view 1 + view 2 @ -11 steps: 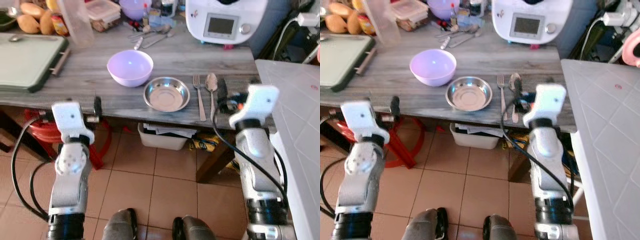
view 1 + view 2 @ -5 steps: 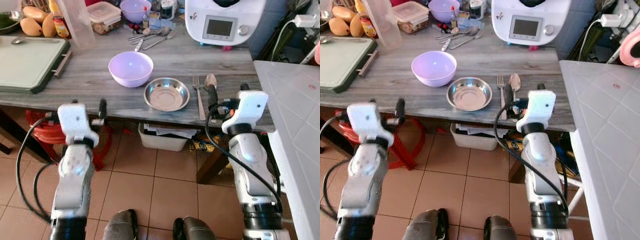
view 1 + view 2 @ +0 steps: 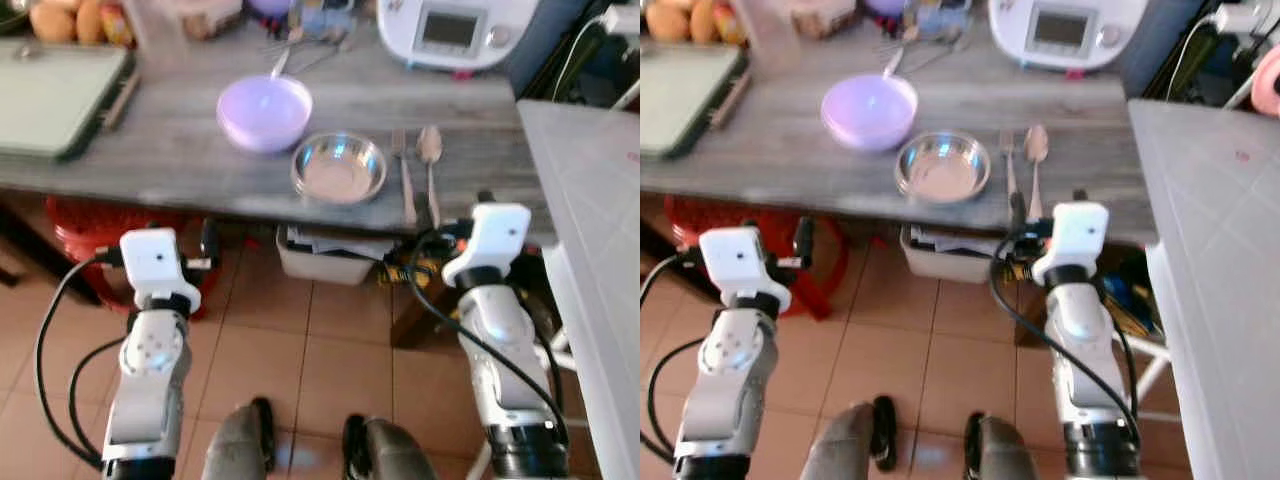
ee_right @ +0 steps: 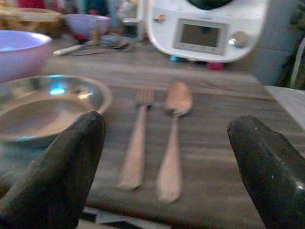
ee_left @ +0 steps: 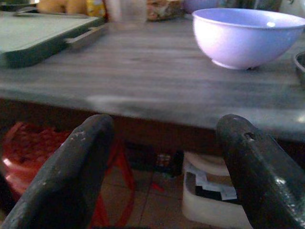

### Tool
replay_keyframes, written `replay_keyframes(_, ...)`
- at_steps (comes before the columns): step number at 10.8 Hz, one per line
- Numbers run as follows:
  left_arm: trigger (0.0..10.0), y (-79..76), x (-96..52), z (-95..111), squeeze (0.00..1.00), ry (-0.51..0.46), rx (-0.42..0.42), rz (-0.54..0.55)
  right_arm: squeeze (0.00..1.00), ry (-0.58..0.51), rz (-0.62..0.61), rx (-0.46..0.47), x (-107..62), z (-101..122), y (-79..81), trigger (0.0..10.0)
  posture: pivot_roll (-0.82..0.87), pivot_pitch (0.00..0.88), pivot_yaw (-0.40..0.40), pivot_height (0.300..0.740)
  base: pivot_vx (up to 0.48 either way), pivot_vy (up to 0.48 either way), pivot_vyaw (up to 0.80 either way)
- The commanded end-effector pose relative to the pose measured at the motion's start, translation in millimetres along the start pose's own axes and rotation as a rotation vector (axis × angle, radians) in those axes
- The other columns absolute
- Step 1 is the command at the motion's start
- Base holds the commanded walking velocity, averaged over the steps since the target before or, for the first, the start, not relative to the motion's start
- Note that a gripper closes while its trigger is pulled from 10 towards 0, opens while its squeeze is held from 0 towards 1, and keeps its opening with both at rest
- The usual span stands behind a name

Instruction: Setting the table

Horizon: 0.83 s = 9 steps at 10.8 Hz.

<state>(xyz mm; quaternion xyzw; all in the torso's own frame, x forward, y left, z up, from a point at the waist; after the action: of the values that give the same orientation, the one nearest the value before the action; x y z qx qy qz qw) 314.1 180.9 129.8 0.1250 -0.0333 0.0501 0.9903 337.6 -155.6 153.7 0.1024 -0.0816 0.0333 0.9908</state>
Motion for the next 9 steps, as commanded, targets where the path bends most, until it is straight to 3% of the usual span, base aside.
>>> replay_keyframes(1, 10.0, 2.6, -1.9, 1, 0.00, 0.007, 0.008, 0.005, 0.00, -0.014, 0.000, -0.014, -0.7, 7, -2.5, 10.0, 0.00, 0.174, -0.018, 0.740, -0.266, 0.000, 0.00)
replay_keyframes(4, 10.0, -3.1, -4.5, -1, 0.00, 0.015, 0.010, -0.029, 0.00, 0.002, 0.001, -0.022, -3.6, 4, -4.0, 10.0, 0.00, 0.185, -0.014, 0.740, -0.265, 0.000, 0.00)
replay_keyframes(7, 10.0, -4.0, 0.4, 3, 0.00, 0.003, 0.014, -0.046, 0.00, 0.002, 0.015, -0.028, 3.7, 4, -0.6, 10.0, 0.01, 0.185, -0.015, 0.740, -0.263, 0.000, 0.00)
replay_keyframes(9, 10.0, -7.5, 2.0, 8, 0.00, -0.017, -0.013, -0.047, 0.00, 0.000, 0.012, -0.036, 6.2, 5, -1.8, 10.0, 0.01, 0.180, -0.006, 0.740, 0.000, 0.000, 0.00)
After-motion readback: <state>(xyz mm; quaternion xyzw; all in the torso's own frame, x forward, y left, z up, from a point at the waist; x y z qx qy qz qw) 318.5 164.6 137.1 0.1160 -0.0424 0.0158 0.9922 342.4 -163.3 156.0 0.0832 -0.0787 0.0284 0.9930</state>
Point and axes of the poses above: a point about 5 cm out from each wrist's last joint towards the gripper, its own x axis pointing out of the wrist towards the gripper, its own z axis along the axis of the wrist's last joint, y = z × x, the point moved 5 cm from there along x, pointing out of the wrist towards the gripper, and after that the axes turned 14 degrees about x, right-handed, at the moved point
